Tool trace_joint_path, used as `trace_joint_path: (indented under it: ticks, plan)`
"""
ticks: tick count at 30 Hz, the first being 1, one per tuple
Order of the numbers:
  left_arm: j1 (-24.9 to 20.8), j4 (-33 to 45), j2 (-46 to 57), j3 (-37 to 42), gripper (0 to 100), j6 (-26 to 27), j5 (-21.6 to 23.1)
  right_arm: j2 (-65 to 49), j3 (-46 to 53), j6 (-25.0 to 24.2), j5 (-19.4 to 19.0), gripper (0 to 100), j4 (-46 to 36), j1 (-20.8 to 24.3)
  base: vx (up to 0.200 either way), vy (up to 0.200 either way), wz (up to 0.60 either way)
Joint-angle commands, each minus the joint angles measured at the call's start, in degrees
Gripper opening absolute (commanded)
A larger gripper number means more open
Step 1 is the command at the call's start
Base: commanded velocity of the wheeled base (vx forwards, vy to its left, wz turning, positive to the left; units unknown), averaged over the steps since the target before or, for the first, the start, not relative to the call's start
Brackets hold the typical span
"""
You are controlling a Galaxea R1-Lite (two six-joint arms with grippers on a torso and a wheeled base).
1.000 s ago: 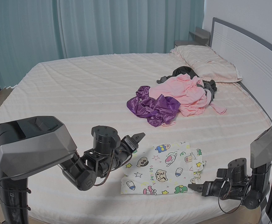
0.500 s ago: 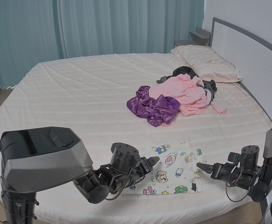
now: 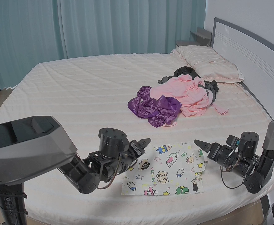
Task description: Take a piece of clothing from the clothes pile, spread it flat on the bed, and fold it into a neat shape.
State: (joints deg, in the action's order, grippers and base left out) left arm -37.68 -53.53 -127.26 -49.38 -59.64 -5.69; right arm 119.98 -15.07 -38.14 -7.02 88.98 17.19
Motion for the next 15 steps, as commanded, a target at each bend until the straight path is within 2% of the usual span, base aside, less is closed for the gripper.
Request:
trace_joint_path:
  ticks: [1,9,12,15]
  plan:
    - [3.8,-0.2,2.4,-1.3,100,-0.2,0.2,4.5,-5.4,-0.2,-0.4,100,-2.1,0.8,0.0,0.0,0.0]
    - [5.2,0.0,0.9,-2.4,100,-0.2,0.6,9.3,-18.9,0.4,-0.9,100,-15.2,1.4,0.0,0.0,0.0]
    - [5.2,0.0,0.5,-2.4,100,-0.2,0.6,9.4,-24.6,0.5,-0.9,100,-23.1,2.1,0.0,0.0,0.0]
    - [5.2,0.0,0.5,-2.4,100,-0.2,0.6,10.4,-26.8,0.7,-0.9,100,-24.9,2.7,0.0,0.0,0.0]
